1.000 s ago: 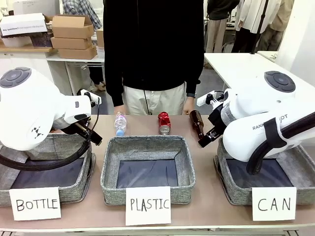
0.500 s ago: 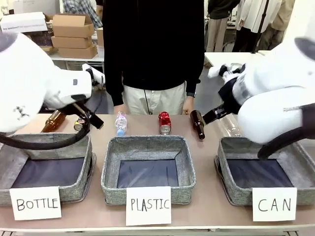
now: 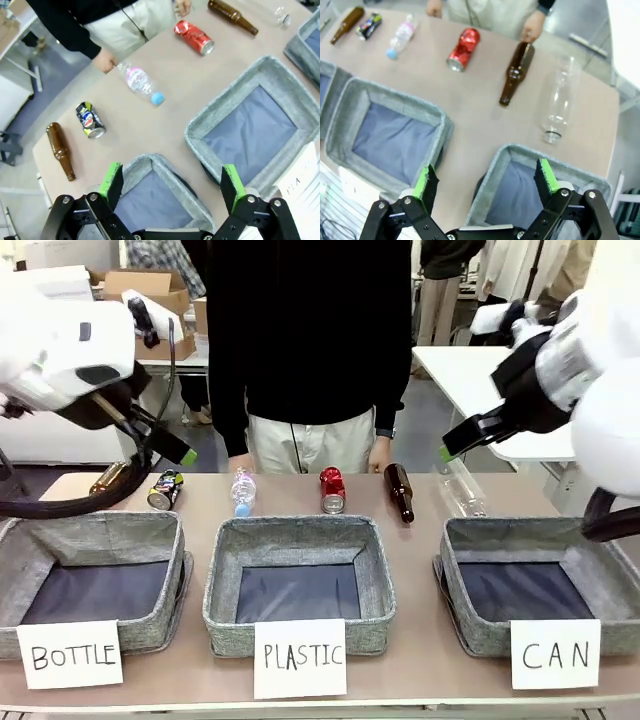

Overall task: Sort the can waste into the basket.
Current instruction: Pick up the can waste from the table and place it in the right Fabric basket.

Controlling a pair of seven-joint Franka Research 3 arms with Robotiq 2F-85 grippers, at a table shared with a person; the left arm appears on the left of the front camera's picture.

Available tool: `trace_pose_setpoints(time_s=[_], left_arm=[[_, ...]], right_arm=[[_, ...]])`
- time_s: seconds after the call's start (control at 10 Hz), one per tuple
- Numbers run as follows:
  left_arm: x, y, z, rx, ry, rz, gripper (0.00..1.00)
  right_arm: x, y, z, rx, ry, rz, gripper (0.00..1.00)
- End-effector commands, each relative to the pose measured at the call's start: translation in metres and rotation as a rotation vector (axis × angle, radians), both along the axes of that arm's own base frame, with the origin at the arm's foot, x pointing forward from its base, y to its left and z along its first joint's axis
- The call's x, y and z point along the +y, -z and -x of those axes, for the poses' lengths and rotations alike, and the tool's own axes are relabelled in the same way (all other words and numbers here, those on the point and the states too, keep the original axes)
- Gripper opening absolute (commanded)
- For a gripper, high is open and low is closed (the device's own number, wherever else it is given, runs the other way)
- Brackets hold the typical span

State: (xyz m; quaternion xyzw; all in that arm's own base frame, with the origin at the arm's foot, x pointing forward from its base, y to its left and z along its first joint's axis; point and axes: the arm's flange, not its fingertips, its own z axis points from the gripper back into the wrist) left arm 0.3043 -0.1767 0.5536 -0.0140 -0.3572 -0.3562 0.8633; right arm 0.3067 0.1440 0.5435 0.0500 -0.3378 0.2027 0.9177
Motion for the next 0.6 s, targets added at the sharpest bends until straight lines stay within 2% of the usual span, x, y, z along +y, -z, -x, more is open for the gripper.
trace_pose_setpoints(time_s=[0.0,0.1,0.2,0.3,0.4,0.5], left_arm=[[0.01,-0.019,0.005,0.166,0.083,0.24,1.0],[0.031,-0.029,-0.001,0.411,0.093,0.449,1.0],[0.049,-0.033,-0.008,0.486,-0.147,0.604,1.0],[0.072,-0.028,-0.011,0.642,-0.225,0.664,1.0],[0.102,-0.02,-0.015,0.693,-0.228,0.846,1.0],[0.136,-0.011,-0.019,0.623,-0.098,1.068,1.0]], right_arm=[[-0.007,-0.016,0.007,0.169,-0.083,-0.37,1.0],[-0.021,-0.029,0.011,0.54,-0.081,-0.743,1.0],[-0.043,-0.027,0.018,0.649,-0.04,-0.955,1.0],[-0.072,-0.018,0.026,0.692,-0.021,-1.159,1.0],[-0.108,-0.002,0.031,0.665,0.049,-1.363,1.0],[-0.133,0.009,0.035,0.643,0.152,-1.443,1.0]])
